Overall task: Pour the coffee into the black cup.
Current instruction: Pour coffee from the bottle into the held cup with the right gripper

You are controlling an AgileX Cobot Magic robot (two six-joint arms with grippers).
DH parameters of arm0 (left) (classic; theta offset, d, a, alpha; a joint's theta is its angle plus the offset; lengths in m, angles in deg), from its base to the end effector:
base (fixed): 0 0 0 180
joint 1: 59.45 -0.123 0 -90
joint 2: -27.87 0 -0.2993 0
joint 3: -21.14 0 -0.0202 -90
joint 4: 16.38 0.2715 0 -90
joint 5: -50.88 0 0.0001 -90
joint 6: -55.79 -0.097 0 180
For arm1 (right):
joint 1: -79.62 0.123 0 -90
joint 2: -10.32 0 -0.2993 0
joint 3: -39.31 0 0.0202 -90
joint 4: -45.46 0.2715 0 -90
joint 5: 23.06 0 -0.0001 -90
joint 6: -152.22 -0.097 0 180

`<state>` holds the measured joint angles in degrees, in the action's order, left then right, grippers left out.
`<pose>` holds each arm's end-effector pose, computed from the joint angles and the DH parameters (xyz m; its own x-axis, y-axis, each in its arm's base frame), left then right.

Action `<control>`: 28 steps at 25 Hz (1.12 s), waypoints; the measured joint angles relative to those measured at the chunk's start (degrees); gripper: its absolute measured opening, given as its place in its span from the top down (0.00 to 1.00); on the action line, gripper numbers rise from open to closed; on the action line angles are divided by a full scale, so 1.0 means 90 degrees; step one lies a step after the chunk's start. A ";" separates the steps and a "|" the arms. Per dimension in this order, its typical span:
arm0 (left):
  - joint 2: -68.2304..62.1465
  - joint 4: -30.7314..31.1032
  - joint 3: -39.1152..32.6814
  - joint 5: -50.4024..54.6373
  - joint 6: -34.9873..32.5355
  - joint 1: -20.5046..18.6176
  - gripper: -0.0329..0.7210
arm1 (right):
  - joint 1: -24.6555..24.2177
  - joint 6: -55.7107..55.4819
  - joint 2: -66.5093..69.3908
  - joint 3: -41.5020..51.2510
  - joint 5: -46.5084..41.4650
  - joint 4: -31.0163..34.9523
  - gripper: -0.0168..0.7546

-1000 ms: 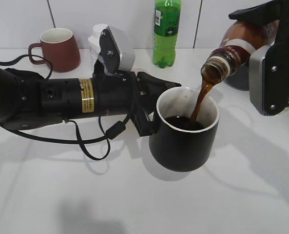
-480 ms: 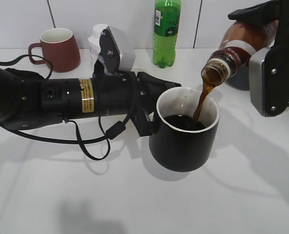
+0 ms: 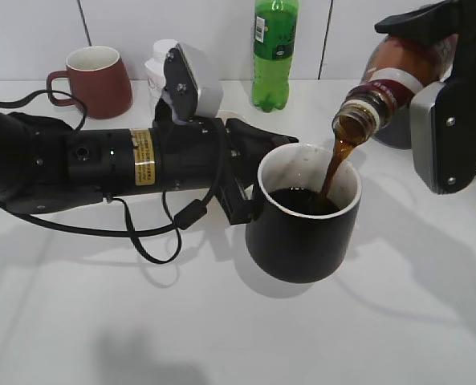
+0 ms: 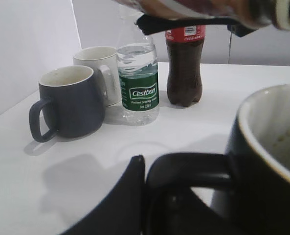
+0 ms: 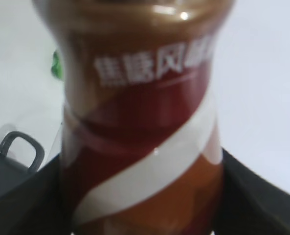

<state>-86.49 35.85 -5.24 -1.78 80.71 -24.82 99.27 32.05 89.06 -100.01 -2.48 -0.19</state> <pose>0.2820 -0.2688 0.1825 0.0490 0.1809 -0.9823 0.9619 0.2563 0.0952 0.2544 0.1166 0.2769 0.5951 -0.7865 0.1652 -0.1022 -0.2780 -0.9551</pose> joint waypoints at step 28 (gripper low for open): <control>0.0006 -0.0461 0.0000 -0.0267 0.0000 -0.0110 0.91 | 0.0000 -0.5453 0.0000 -0.0005 0.1194 -0.0005 0.29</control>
<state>-86.44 31.70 -5.24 -4.18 80.71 -25.82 99.27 -17.02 89.06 -100.06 8.27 -0.23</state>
